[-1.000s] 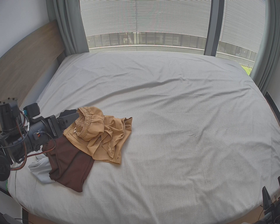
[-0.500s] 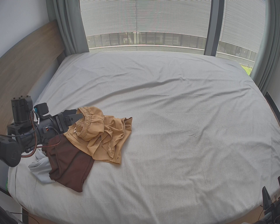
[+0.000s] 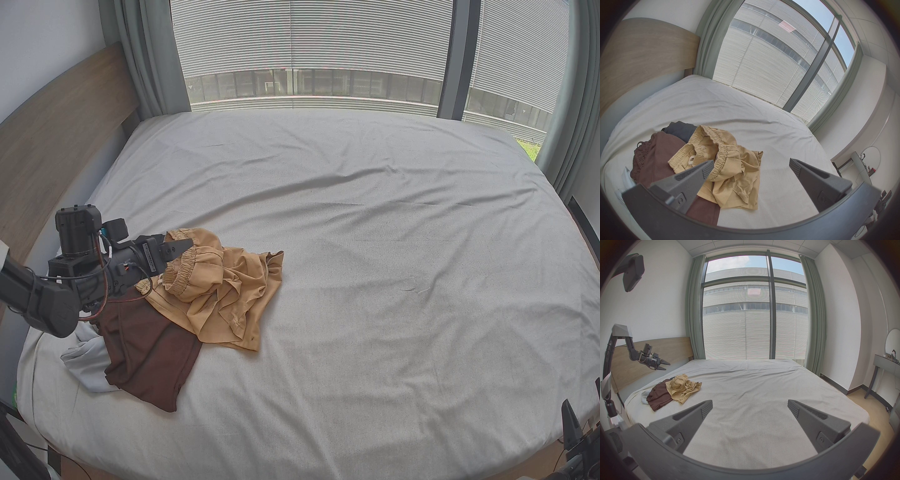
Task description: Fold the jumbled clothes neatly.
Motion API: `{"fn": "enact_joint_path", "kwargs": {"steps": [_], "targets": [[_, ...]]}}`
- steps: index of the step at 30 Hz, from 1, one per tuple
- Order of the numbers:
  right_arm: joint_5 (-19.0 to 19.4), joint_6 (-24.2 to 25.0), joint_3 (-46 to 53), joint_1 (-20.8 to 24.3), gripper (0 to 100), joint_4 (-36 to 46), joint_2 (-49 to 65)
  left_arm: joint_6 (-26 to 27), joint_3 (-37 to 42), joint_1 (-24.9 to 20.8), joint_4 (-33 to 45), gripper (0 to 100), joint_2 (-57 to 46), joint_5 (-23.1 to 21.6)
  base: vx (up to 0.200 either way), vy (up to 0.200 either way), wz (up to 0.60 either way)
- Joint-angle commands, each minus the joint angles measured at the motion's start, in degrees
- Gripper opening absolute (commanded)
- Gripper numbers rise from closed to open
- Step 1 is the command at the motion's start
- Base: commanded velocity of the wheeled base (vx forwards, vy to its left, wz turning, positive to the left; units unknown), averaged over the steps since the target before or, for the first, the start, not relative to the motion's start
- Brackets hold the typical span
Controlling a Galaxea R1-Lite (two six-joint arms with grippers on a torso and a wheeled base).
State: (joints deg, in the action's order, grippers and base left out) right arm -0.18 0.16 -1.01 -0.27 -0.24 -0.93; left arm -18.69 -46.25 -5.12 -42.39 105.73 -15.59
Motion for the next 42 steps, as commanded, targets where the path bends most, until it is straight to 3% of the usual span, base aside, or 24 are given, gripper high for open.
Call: {"fn": "enact_joint_path", "kwargs": {"steps": [1, 18, 42], "targets": [[0.0, 0.0, 0.9, 0.0, 100, 0.0, 0.8, -0.1, -3.8, 0.5, -0.2, 100, 6.7, -0.1, 0.0, 0.0, 0.0], [0.0, 0.0, 0.9, 0.0, 100, 0.0, 0.8, -0.1, -13.9, 2.5, 0.2, 100, 17.5, 0.0, 0.0, 0.0, 0.0], [0.0, 0.2, 0.9, 0.0, 100, 0.0, 0.8, -0.4, -23.0, 0.5, 0.3, 100, 26.3, -0.3, 0.0, 0.0, 0.0]]}}
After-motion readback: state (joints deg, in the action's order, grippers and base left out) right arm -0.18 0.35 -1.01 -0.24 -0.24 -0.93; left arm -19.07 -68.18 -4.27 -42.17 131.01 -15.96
